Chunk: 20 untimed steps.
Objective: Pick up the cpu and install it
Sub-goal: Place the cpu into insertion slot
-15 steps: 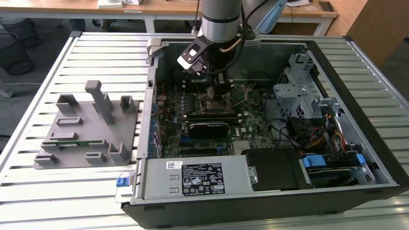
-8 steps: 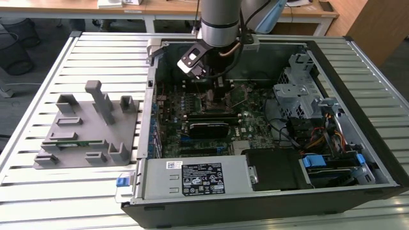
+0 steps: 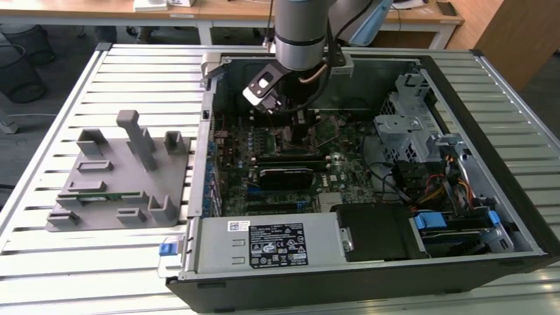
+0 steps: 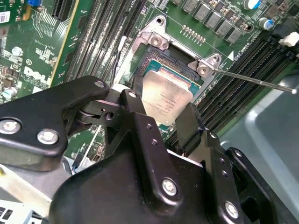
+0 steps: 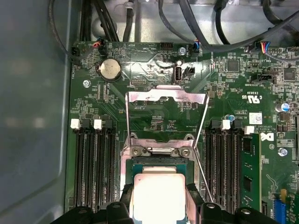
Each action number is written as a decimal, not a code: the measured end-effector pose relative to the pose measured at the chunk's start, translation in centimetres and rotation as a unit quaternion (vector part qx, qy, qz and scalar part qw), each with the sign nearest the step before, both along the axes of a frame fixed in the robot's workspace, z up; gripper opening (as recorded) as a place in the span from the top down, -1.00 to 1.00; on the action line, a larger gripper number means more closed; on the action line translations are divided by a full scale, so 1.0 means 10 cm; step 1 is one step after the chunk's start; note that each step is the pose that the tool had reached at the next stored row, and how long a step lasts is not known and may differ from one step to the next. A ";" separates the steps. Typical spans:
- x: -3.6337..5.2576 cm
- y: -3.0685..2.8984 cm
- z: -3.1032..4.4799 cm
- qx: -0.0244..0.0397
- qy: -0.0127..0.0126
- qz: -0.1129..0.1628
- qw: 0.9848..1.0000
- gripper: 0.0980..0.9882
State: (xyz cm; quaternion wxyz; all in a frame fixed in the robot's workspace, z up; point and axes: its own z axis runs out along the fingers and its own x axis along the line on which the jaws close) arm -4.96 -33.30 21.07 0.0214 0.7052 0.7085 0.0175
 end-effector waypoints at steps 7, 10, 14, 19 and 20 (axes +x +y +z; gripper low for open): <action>-0.003 -0.003 -0.051 0.000 0.000 -0.001 1.000 0.04; -0.004 -0.007 -0.074 0.000 0.000 -0.002 1.000 0.04; -0.003 -0.007 -0.096 0.000 0.000 -0.004 1.000 0.04; -0.003 -0.007 -0.123 0.000 0.000 -0.007 1.000 0.04; -0.003 -0.007 -0.129 0.000 0.000 -0.007 1.000 0.04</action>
